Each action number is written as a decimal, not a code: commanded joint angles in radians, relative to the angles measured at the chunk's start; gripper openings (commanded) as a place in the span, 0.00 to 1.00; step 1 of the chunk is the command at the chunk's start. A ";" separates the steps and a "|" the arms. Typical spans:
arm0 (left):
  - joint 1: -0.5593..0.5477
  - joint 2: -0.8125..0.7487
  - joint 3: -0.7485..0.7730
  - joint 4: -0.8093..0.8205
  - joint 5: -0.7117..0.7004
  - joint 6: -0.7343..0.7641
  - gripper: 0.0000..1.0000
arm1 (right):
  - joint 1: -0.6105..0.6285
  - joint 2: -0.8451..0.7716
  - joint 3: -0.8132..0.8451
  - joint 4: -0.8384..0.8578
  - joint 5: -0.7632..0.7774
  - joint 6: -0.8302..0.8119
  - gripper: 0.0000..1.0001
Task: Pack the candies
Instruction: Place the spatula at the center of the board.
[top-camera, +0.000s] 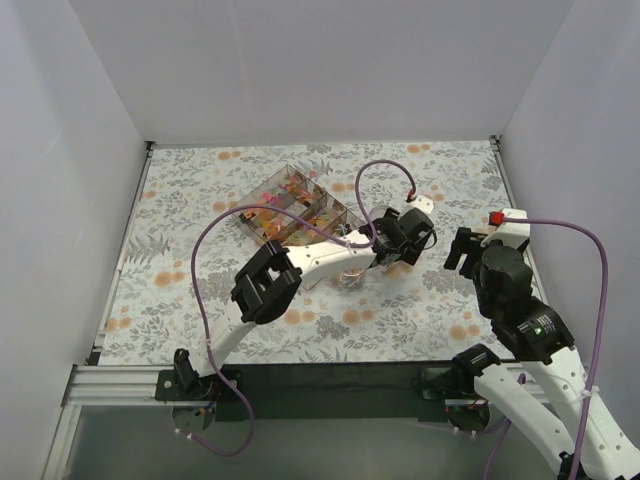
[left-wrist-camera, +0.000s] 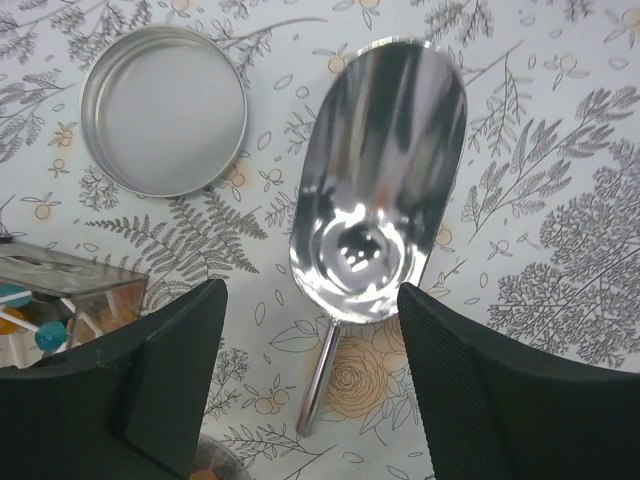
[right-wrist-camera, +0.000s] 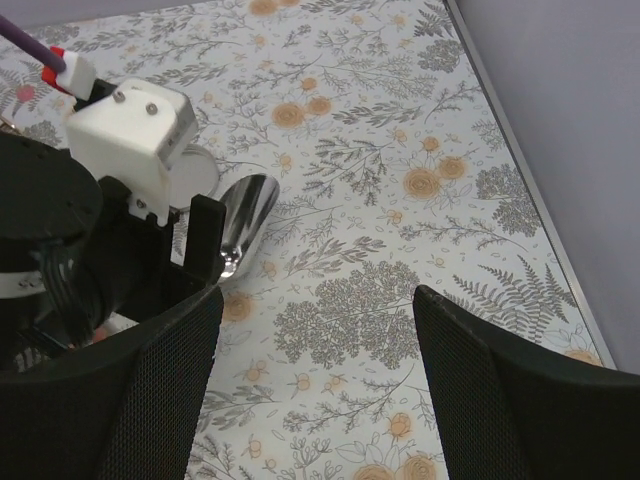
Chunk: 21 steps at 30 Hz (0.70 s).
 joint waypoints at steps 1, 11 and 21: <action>-0.005 -0.111 0.058 0.031 0.008 0.012 0.69 | 0.002 0.003 0.038 0.006 0.004 0.000 0.84; 0.174 -0.471 -0.181 0.017 0.048 0.087 0.72 | 0.002 0.058 0.043 0.064 -0.042 -0.006 0.83; 0.492 -0.546 -0.476 -0.021 0.319 0.236 0.65 | 0.004 0.139 0.033 0.109 -0.105 -0.011 0.83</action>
